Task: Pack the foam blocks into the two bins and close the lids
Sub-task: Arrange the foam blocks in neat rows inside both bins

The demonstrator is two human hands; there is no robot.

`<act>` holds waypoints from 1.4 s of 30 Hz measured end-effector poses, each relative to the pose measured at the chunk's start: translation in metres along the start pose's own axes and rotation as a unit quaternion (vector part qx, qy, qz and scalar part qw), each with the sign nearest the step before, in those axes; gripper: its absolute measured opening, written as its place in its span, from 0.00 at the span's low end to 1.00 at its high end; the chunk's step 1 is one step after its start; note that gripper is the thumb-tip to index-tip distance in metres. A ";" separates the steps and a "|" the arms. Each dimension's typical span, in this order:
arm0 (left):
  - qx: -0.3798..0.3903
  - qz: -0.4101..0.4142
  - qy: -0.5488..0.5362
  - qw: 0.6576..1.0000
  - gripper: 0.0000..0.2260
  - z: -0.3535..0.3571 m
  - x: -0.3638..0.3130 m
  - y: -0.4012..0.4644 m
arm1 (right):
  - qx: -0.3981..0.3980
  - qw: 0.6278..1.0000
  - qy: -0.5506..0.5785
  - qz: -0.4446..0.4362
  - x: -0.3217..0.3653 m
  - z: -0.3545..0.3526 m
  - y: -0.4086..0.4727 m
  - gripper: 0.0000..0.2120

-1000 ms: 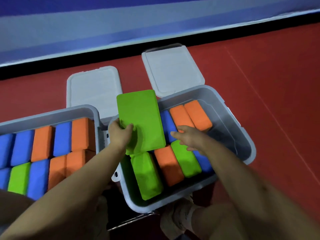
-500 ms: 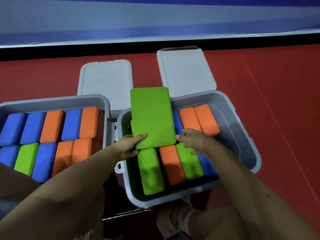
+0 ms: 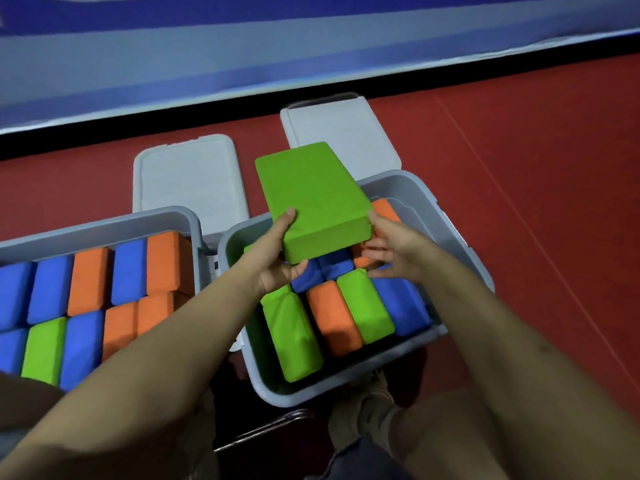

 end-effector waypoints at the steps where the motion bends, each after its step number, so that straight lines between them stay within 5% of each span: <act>1: 0.005 -0.012 -0.008 1.000 0.12 0.007 0.002 -0.002 | -0.004 1.000 0.013 -0.011 0.002 0.000 -0.004 0.21; 9: 0.107 -0.115 -0.114 0.981 0.17 0.090 0.048 -0.025 | -0.274 0.935 0.176 -0.143 0.005 -0.021 -0.007 0.67; 15: 0.167 -0.130 -0.122 0.970 0.26 0.127 0.065 -0.032 | -0.346 0.898 0.062 -0.265 0.019 -0.050 -0.017 0.58; 20: 0.184 -0.086 0.102 0.974 0.35 0.140 0.089 -0.019 | -0.392 0.854 -0.044 -0.339 0.037 -0.078 -0.040 0.47; 23: 0.152 -0.041 0.244 0.957 0.27 0.136 0.102 -0.012 | -0.385 0.835 -0.181 -0.348 0.043 -0.098 -0.045 0.43; 26: 0.124 0.081 0.488 0.860 0.10 0.127 0.119 0.002 | -0.357 0.840 -0.274 -0.303 0.040 -0.120 -0.042 0.43; 30: 0.180 0.132 0.604 0.765 0.21 0.122 0.146 0.018 | -0.311 0.856 -0.334 -0.243 0.027 -0.137 -0.020 0.44; 34: 0.178 0.229 0.747 0.599 0.26 0.118 0.159 0.038 | -0.263 0.867 -0.358 -0.225 0.014 -0.144 0.004 0.45; 37: 0.163 0.274 0.766 0.558 0.25 0.118 0.158 0.044 | -0.237 0.870 -0.367 -0.231 0.010 -0.145 0.015 0.45; 42: 0.189 0.266 0.842 0.431 0.27 0.108 0.165 0.048 | -0.182 0.882 -0.375 -0.221 0.004 -0.137 0.029 0.47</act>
Point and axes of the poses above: each hand's wrist, its own y-axis towards the middle knuckle, its own z-axis out of the palm, x = y × z, the point moved 3 cm from there along y, towards the middle knuckle, and after that the axes turned 11 degrees about -x, right-handed, at the moved point
